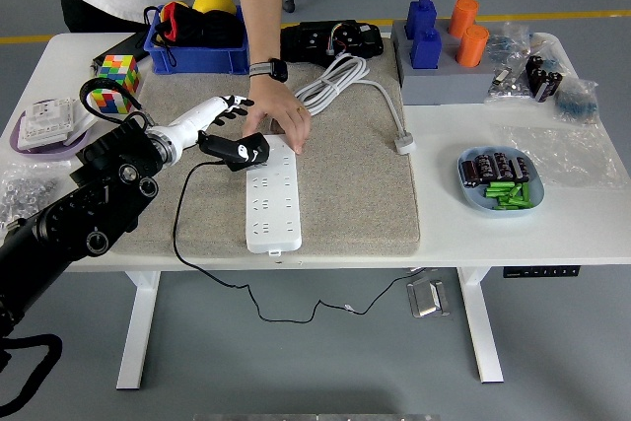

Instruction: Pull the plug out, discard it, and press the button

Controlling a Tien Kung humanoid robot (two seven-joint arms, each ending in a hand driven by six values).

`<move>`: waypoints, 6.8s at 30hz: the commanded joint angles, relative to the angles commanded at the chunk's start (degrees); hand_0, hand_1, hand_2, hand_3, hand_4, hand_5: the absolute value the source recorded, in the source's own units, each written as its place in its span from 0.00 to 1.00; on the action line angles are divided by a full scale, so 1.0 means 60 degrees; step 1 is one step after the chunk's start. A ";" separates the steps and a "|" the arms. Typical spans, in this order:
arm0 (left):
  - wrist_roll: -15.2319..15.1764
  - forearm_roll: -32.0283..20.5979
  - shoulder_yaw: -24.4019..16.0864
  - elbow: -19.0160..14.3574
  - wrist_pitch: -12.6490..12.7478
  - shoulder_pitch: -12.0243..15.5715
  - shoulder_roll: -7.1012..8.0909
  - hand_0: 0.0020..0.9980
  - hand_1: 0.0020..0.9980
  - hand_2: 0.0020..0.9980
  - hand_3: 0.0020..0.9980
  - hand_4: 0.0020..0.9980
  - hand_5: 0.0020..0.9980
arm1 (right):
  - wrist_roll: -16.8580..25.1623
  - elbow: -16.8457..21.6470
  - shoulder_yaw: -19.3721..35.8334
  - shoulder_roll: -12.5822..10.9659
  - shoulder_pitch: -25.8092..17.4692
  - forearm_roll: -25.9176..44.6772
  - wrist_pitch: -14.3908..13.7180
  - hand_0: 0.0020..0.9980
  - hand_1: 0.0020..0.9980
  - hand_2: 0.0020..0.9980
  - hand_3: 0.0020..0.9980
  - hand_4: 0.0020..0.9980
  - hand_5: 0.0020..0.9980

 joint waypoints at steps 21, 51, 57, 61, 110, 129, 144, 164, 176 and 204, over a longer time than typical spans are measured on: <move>-0.0438 -0.0220 0.0712 0.0308 0.0567 -0.0243 -0.0077 0.60 0.45 0.44 0.56 0.69 0.00 | -0.0003 -0.0014 -0.0024 -0.0007 -0.0008 -0.0002 0.0008 0.77 0.73 0.72 0.71 0.89 0.66; -0.0629 0.0463 -0.0077 0.1225 0.1232 -0.0192 0.0261 0.59 0.42 0.42 0.55 0.69 0.00 | -0.0006 -0.0024 -0.0011 0.0009 -0.0033 -0.0007 0.0006 0.77 0.73 0.72 0.71 0.89 0.66; -0.0598 0.0269 -0.0008 0.1291 0.1302 -0.0136 0.0213 0.61 0.49 0.48 0.58 0.75 0.00 | 0.0000 0.0006 -0.0037 0.0007 -0.0008 0.0012 0.0005 0.77 0.73 0.72 0.71 0.89 0.66; -0.0567 0.0161 -0.0035 0.1254 0.1292 -0.0127 0.0211 0.61 0.49 0.48 0.58 0.75 0.00 | -0.0002 0.0000 -0.0032 0.0017 -0.0018 0.0004 0.0006 0.77 0.73 0.72 0.71 0.89 0.66; 0.1221 -0.1646 0.2614 0.0964 -0.0080 -0.1744 -0.0279 0.03 0.00 0.07 0.67 0.01 0.00 | -0.0014 -0.0016 -0.0034 -0.0034 -0.0011 0.0014 0.0018 0.77 0.73 0.72 0.71 0.89 0.66; 0.1525 -0.2119 0.3435 0.1216 -0.0280 -0.1834 -0.0369 0.03 0.00 0.07 0.77 0.03 0.00 | -0.0014 -0.0021 -0.0201 -0.0100 0.0013 0.0027 0.0019 0.77 0.73 0.72 0.71 0.89 0.66; 0.1605 -0.2310 0.3674 0.1167 -0.0395 -0.1790 -0.0310 0.03 0.00 0.07 0.73 0.04 0.00 | -0.0013 -0.0019 -0.0249 -0.0104 0.0008 0.0036 0.0017 0.77 0.73 0.72 0.71 0.89 0.66; 0.1362 -0.2006 0.3346 0.0758 -0.0195 -0.1732 -0.0129 0.03 0.00 0.07 0.72 0.04 0.00 | -0.0013 -0.0022 -0.0089 -0.0042 -0.0013 0.0001 0.0008 0.77 0.73 0.72 0.71 0.89 0.66; 0.0004 -0.0447 0.0184 -0.1355 0.0749 -0.0411 0.0801 0.03 0.00 0.08 0.73 0.03 0.00 | -0.0006 0.0012 -0.0007 0.0004 -0.0010 -0.0023 0.0004 0.77 0.73 0.72 0.71 0.89 0.66; -0.0194 0.1354 -0.5668 -0.3082 0.1070 0.2722 0.0856 0.88 0.89 0.83 0.85 0.74 0.00 | 0.0003 0.0035 0.0285 -0.0047 0.0123 -0.0140 -0.0018 0.77 0.73 0.72 0.71 0.89 0.66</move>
